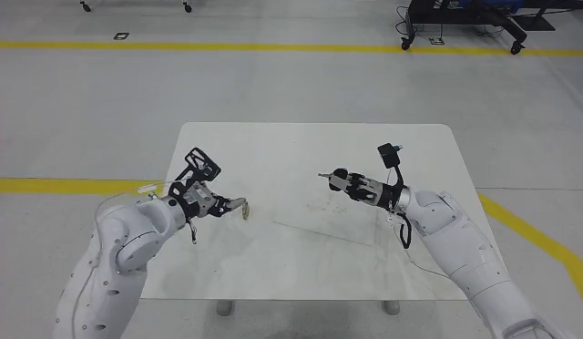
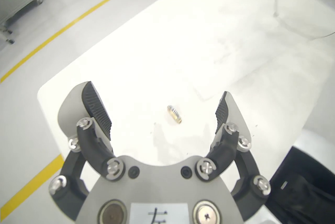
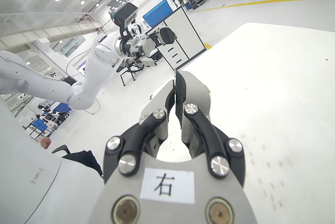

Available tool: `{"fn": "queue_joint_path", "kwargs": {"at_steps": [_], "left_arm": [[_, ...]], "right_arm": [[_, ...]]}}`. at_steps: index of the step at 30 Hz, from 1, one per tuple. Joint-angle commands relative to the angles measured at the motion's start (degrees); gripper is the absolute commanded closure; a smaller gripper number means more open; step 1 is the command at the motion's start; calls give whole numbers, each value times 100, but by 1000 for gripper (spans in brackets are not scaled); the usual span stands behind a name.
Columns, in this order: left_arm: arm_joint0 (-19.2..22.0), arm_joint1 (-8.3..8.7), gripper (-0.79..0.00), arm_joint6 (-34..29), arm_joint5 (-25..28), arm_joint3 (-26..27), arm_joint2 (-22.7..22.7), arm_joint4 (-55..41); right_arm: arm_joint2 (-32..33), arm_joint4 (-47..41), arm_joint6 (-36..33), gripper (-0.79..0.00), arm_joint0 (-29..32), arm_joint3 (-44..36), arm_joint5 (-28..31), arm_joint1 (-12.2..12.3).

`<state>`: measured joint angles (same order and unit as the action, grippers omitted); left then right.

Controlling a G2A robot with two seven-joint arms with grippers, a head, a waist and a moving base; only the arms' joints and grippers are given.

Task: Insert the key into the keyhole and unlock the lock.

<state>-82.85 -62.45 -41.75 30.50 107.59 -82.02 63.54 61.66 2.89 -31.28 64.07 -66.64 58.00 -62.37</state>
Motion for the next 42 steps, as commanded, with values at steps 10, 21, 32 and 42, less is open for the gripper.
{"fn": "queue_joint_path", "kwargs": {"at_steps": [10, 21, 32, 42], "left_arm": [[502, -104, -526, -1083, -525, -913, 1112, 288], [1066, -211, -332, -817, -710, -1756, 1530, -96], [1263, -234, 0, -712, -752, -1997, 1673, -174], [1230, -208, 0, -714, -743, -1929, 1671, -149]], "right_arm": [[0, 0, 0, 0, 0, 0, 0, 0], [0, 0, 0, 0, 0, 0, 0, 0], [0, 0, 0, 0, 0, 0, 0, 0], [0, 0, 0, 0, 0, 0, 0, 0]]}}
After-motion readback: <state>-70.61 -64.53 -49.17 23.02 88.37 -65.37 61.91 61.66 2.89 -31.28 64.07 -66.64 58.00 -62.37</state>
